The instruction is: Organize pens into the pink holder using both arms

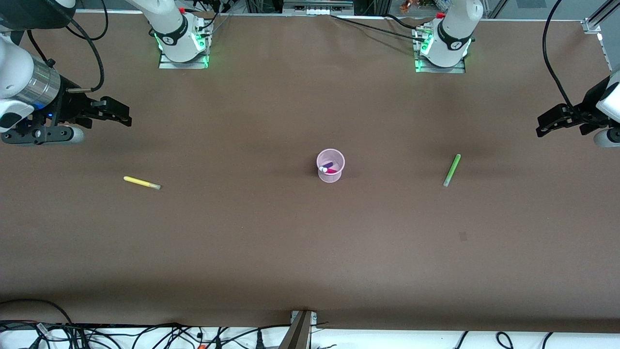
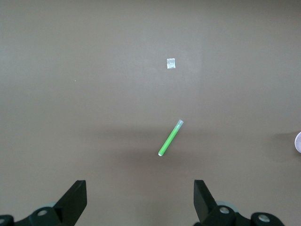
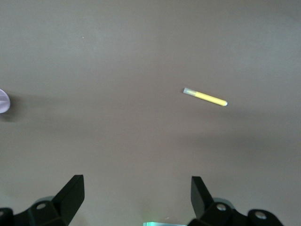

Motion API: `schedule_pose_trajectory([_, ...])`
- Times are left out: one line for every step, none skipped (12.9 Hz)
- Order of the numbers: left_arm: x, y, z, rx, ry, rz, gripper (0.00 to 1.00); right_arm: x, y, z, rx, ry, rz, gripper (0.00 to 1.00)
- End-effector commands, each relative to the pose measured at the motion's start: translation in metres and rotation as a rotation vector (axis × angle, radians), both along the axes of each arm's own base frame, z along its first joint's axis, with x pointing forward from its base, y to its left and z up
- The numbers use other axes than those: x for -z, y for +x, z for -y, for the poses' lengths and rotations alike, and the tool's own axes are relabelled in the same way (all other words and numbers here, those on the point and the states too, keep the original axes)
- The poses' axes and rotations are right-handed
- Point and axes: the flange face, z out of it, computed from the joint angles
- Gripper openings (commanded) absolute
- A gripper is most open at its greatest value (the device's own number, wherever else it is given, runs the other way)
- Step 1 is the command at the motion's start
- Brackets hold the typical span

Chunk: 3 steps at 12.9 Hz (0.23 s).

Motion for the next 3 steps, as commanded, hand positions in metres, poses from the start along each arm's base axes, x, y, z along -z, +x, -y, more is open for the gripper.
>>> schedule_pose_trajectory([-0.006, 0.002, -0.001, 0.017, 0.018, -0.006, 1.0, -0.008, 0.0, -0.006, -0.036, -0.021, 0.028, 1.0])
schedule_pose_trajectory([-0.006, 0.002, 0.0, 0.019, 0.018, -0.006, 1.0, -0.009, 0.0, -0.014, -0.05, -0.036, 0.034, 1.0])
schedule_pose_trajectory([-0.006, 0.002, -0.001, 0.017, 0.018, -0.006, 1.0, -0.009, -0.001, -0.016, -0.051, -0.05, 0.032, 1.0])
